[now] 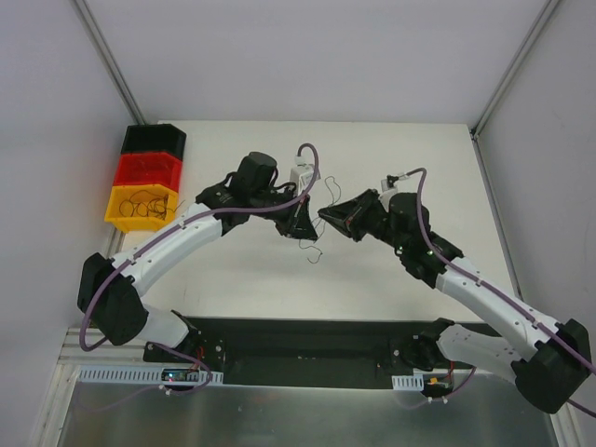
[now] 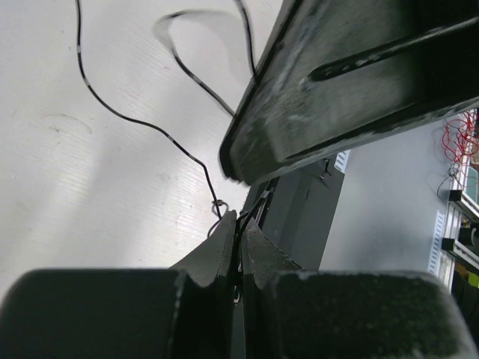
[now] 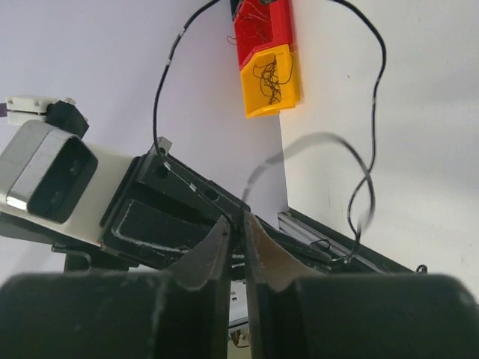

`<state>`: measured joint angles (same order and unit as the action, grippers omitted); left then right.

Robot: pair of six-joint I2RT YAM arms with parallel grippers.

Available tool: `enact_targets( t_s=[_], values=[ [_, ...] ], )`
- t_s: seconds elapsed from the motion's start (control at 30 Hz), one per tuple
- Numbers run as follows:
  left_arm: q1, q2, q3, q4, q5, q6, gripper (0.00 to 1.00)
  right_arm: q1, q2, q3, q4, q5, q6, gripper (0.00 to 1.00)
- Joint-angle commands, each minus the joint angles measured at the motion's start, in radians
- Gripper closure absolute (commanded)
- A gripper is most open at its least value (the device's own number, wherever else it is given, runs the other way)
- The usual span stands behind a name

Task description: Untangle the cables

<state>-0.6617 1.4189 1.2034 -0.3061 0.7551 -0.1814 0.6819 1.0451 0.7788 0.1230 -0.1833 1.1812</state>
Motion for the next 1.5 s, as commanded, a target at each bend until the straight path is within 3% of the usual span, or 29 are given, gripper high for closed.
enact_targets(
  t_s=[0.0,0.13,0.23,0.33,0.4,0.57,0.67,0.8,1.13,1.3,1.47],
  values=[
    [-0.006,-0.074,0.021,-0.018,-0.049,0.074,1.0,-0.016,-0.105,-0.012,-0.037,0.05,-0.147,0.79],
    [-0.013,-0.064,0.019,-0.018,-0.04,0.074,1.0,-0.033,-0.18,0.02,-0.319,0.099,-0.375,0.58],
    [-0.015,-0.055,0.022,-0.021,-0.019,0.068,1.0,-0.048,-0.218,0.043,-0.39,0.041,-0.602,0.34],
    [-0.015,-0.038,0.03,-0.021,0.036,0.06,1.0,-0.035,-0.201,0.173,-0.53,-0.06,-1.043,0.31],
    [-0.015,-0.015,0.042,-0.021,0.114,0.053,1.0,0.013,-0.201,0.232,-0.634,-0.032,-1.264,0.3],
    [-0.016,0.018,0.058,-0.019,0.22,0.043,1.0,0.044,-0.183,0.346,-0.594,-0.145,-1.506,0.28],
    [-0.016,0.029,0.059,-0.016,0.246,0.04,1.0,0.042,-0.117,0.393,-0.559,-0.266,-1.584,0.27],
    [-0.018,0.035,0.061,-0.014,0.291,0.039,1.0,0.044,0.013,0.514,-0.632,-0.369,-1.64,0.28],
    [-0.033,-0.029,0.041,0.025,0.32,0.053,1.0,0.048,0.076,0.429,-0.56,-0.478,-1.645,0.22],
    [-0.033,-0.074,0.027,0.041,0.248,0.046,1.0,0.082,0.001,0.229,-0.351,-0.377,-1.496,0.22],
    [-0.032,-0.104,0.007,0.071,0.201,0.03,1.0,0.177,-0.071,0.096,-0.197,-0.167,-1.442,0.22]
  ],
)
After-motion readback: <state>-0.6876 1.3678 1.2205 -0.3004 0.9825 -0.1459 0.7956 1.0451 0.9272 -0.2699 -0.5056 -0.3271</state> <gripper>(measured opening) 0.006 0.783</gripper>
